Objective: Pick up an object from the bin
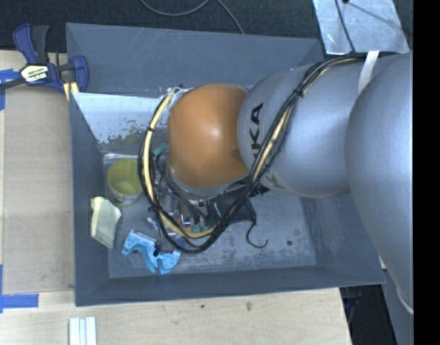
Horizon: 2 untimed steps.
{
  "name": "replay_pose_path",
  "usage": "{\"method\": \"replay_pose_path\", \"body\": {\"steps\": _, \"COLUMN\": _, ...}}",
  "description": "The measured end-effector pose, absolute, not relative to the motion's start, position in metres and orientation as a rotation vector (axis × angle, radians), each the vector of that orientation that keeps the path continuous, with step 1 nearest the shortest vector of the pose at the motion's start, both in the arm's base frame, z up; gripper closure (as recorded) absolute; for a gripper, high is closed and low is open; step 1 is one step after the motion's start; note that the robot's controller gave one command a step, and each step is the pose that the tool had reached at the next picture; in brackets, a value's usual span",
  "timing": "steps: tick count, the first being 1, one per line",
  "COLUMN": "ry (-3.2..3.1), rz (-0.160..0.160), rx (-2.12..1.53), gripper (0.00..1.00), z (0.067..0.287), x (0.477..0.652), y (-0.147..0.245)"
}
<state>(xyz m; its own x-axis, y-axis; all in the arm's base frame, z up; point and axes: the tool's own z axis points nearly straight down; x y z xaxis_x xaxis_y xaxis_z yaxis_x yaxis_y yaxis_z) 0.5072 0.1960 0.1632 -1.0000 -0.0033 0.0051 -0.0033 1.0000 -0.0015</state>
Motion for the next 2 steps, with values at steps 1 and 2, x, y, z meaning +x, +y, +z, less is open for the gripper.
{"method": "replay_pose_path", "body": {"steps": 1, "ry": -3.144, "rz": -0.002, "rx": 0.0, "gripper": 0.0, "z": 0.168, "x": 0.509, "y": 0.195}}
{"method": "replay_pose_path", "body": {"steps": 2, "ry": -3.14, "rz": 0.0, "rx": 0.077, "gripper": 0.0, "z": 0.153, "x": 0.512, "y": 0.18}}
